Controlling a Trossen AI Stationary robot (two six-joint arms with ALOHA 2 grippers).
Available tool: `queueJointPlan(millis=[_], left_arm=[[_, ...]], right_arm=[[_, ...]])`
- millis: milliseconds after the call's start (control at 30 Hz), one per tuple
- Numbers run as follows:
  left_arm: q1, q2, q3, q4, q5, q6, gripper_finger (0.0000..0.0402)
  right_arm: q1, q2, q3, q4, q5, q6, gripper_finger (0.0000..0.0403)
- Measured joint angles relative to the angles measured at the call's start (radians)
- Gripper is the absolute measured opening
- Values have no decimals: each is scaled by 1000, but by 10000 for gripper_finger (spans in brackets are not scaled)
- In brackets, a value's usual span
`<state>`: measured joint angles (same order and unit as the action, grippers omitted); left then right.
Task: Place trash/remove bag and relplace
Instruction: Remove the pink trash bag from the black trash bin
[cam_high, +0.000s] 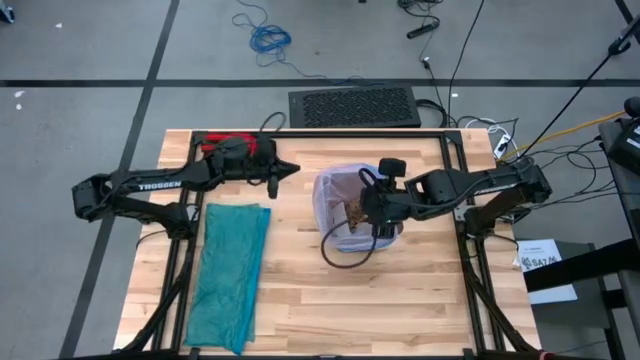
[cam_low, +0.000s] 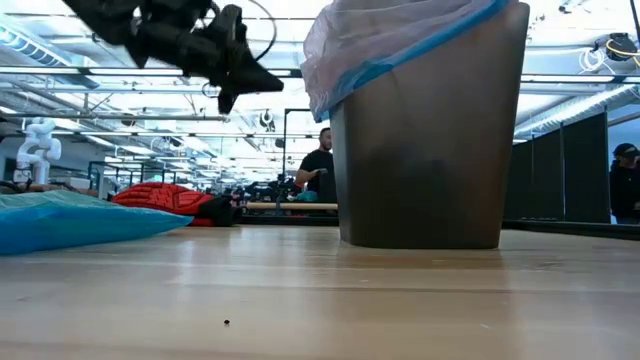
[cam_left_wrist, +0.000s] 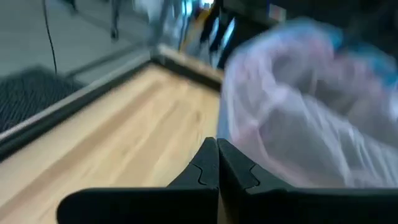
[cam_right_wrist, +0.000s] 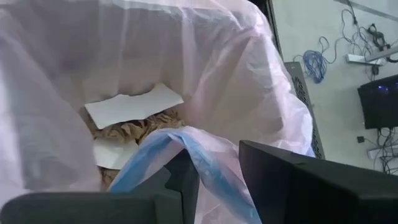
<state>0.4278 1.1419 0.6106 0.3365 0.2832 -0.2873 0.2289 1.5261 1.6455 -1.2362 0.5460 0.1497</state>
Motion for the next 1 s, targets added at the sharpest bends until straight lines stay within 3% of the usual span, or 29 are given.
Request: queueJointPlan(millis=[133, 233, 333, 500, 733, 833, 1000], left_arm=[[44, 63, -115, 352, 119, -163, 0], [57, 149, -123, 545, 215, -281, 0], [56, 240, -84, 577, 241, -308, 9], [57, 373, -1, 571, 269, -310, 62], [55, 448, 80, 572, 306, -303, 126], [43, 450, 85, 568, 308, -275, 112], [17, 448, 85, 573, 309, -224, 15]], right_arm=[[12, 0, 0, 0, -3, -2, 107], [15, 0, 0, 5, -3, -4, 110], [15, 0, 0, 20, -2, -12, 116], [15, 0, 0, 30, -2, -16, 127], [15, 0, 0, 30, -2, -27, 133], [15, 0, 0, 30, -2, -27, 133], [15, 0, 0, 31, -2, -27, 133]])
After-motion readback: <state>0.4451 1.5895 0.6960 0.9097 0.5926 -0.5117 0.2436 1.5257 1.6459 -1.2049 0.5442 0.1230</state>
